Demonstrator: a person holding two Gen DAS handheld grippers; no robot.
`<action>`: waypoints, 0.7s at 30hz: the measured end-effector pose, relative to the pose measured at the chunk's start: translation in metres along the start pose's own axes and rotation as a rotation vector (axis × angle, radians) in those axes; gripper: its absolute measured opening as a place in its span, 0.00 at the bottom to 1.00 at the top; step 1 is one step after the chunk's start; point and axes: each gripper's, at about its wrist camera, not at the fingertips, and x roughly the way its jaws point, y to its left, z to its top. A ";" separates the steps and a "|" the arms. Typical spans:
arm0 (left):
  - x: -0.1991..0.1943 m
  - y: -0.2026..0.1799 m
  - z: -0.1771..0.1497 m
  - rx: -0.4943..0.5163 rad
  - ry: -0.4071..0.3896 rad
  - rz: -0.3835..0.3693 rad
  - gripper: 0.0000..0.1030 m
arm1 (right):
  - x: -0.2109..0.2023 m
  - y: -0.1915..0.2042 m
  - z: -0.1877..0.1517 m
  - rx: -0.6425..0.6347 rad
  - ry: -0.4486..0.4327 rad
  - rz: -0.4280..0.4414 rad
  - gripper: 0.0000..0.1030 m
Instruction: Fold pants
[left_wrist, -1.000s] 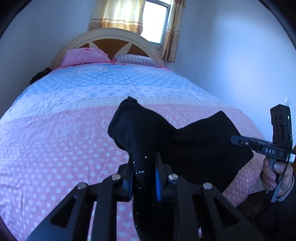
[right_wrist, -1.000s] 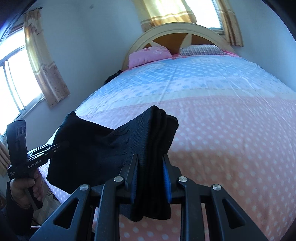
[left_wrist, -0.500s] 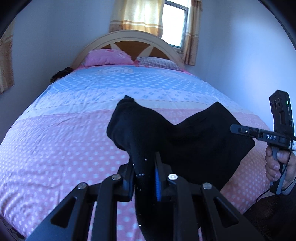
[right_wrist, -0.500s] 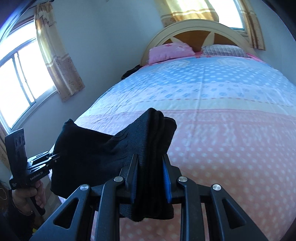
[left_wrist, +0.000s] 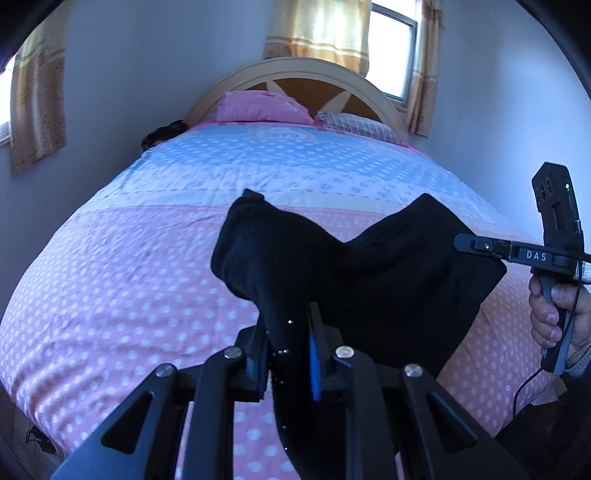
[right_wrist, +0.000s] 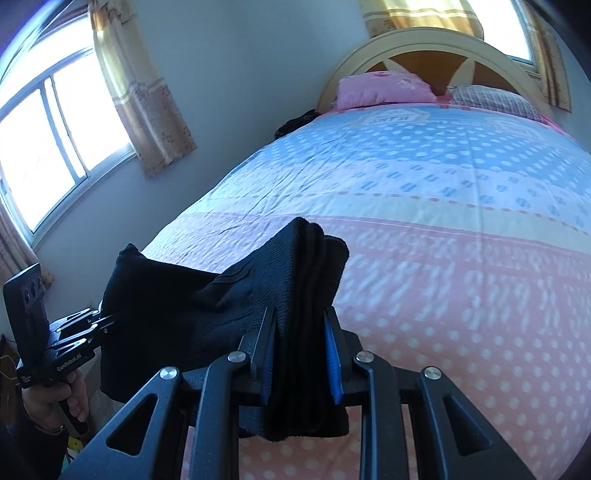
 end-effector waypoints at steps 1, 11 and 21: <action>-0.001 0.006 0.000 -0.012 -0.004 0.003 0.17 | 0.004 0.004 0.001 -0.006 0.004 0.004 0.23; 0.002 0.040 -0.012 -0.089 -0.019 0.006 0.17 | 0.039 0.025 0.013 -0.040 0.031 0.002 0.23; 0.012 0.056 -0.018 -0.124 -0.002 0.011 0.17 | 0.065 0.026 0.013 -0.032 0.057 0.000 0.23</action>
